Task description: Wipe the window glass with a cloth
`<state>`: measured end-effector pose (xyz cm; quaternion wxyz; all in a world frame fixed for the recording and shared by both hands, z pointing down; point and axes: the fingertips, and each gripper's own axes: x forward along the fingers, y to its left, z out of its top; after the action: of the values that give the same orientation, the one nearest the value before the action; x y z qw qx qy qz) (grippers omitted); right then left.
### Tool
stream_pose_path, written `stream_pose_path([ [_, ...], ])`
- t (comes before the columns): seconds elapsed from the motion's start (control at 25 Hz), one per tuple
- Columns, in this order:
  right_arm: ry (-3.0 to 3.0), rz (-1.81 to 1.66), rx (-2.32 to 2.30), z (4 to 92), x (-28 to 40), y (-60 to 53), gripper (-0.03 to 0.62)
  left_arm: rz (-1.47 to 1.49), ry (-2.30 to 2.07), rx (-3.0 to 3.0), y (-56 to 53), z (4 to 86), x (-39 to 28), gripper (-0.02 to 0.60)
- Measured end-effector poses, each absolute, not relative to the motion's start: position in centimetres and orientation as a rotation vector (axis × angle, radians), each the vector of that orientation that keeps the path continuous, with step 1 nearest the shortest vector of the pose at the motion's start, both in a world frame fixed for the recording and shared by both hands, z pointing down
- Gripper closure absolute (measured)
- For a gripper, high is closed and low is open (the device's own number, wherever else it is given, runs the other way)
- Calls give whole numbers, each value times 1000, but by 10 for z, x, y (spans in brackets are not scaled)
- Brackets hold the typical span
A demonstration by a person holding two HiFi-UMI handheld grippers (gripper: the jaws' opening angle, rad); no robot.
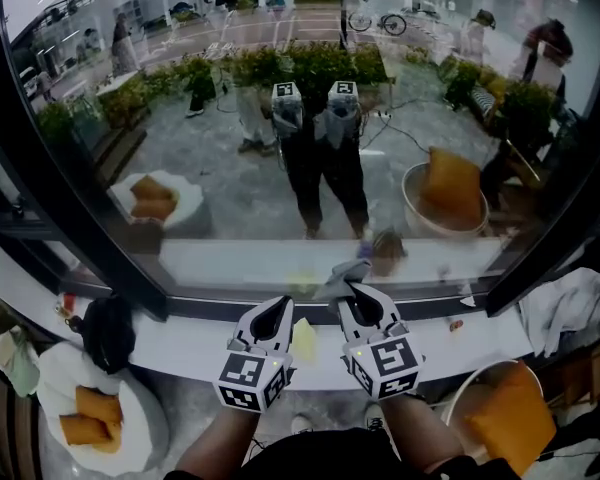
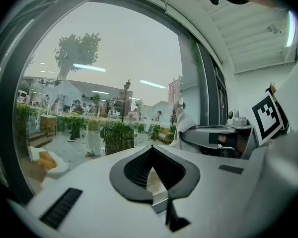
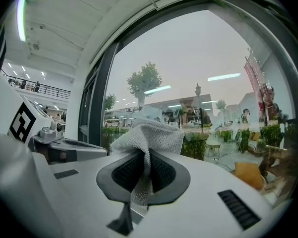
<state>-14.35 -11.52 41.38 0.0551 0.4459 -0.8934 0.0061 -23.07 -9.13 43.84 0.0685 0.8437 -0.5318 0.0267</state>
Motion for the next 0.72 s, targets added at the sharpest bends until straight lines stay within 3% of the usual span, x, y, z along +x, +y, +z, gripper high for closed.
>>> stream_pose_path([
  [0.72,-2678,-55,1442,389,-159,-154,554,38,-1579,2581,-115,430,-244,574],
])
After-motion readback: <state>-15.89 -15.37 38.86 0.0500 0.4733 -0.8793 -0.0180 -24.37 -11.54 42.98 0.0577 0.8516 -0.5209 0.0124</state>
